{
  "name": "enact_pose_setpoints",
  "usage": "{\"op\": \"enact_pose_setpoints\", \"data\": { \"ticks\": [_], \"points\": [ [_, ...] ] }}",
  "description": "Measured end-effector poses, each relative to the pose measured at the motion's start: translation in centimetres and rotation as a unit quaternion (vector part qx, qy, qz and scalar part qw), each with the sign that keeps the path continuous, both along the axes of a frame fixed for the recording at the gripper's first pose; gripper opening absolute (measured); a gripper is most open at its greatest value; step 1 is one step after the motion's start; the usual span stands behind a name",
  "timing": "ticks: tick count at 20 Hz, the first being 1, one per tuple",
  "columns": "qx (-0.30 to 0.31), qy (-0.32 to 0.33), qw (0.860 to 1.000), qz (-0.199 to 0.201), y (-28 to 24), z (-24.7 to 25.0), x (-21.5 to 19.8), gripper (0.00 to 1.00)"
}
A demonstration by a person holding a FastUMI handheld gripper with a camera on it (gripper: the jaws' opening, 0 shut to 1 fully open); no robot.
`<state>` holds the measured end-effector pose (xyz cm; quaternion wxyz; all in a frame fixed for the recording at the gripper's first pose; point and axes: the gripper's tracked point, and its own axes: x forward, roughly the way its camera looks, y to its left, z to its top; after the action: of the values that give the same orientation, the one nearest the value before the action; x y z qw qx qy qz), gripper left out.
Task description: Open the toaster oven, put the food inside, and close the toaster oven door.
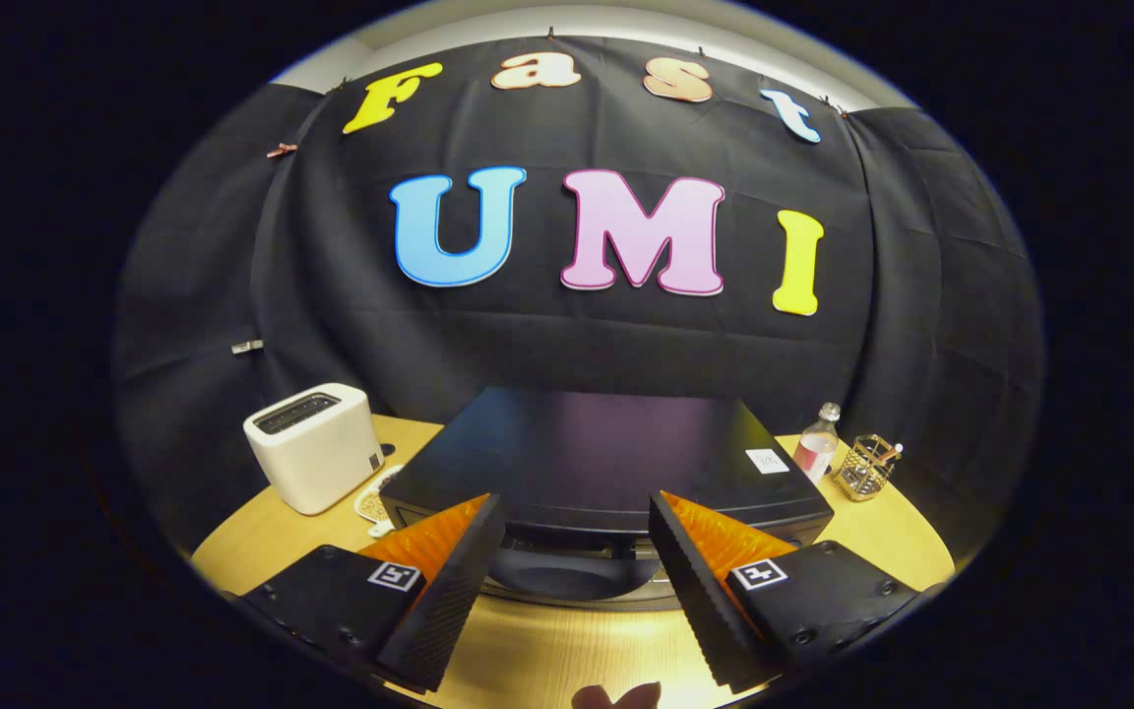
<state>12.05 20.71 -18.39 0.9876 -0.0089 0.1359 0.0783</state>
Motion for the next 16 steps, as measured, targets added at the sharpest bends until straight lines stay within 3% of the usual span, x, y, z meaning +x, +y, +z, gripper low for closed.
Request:
{"op": "enact_pose_setpoints", "data": {
  "ticks": [9, 16],
  "points": [
    [0.004, 0.034, 0.999, -0.033, 0.2, -2.2, 0.5, 0.99],
    [0.023, 0.043, 0.998, -0.03, 0.2, -2.9, -2.3, 1.0]
  ]
}}
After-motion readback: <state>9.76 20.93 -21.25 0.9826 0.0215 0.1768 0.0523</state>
